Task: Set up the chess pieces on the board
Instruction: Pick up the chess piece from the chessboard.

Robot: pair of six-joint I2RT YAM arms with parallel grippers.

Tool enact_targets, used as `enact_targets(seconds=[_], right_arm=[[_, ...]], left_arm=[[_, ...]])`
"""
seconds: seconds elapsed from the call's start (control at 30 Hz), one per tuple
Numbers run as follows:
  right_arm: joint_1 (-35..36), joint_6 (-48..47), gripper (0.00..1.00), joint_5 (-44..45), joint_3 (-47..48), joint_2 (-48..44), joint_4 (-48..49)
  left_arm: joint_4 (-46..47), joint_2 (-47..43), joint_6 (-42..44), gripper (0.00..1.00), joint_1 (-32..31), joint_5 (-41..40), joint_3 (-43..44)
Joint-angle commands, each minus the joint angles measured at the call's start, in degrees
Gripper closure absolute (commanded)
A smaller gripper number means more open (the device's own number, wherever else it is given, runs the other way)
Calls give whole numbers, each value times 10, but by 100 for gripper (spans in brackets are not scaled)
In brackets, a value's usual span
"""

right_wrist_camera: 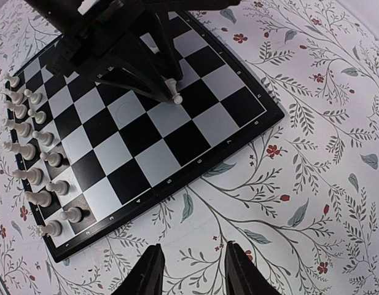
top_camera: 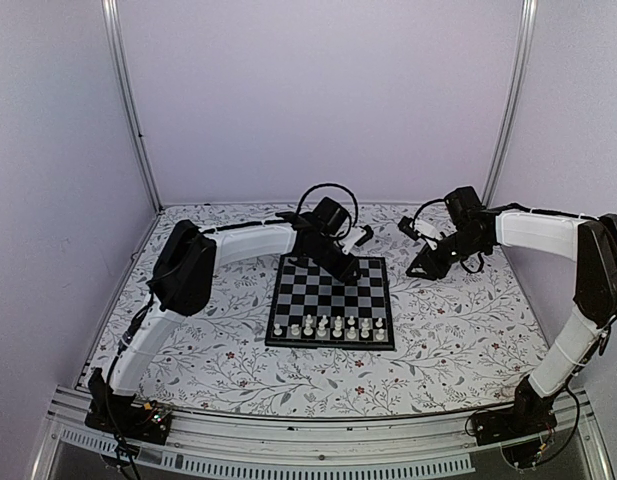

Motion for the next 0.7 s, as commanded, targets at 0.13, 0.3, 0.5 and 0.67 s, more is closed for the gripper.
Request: enact_targets(seconds=[0.13,0.3,0.5,0.67], right_arm=[[1,-4,64,-2,-5,7,7],[1,-3,64,-6,-4,7,7],[0,0,64,-28,2,7,4],[1,20,64,-71,27,6,-2]], left_arm=[[-4,24,22,80,1,-2,-5],[-4,19,22,89,1,11,-13],[42,-35,2,92,10,38,-77],[130,-110,-59,91,21,75,-166]])
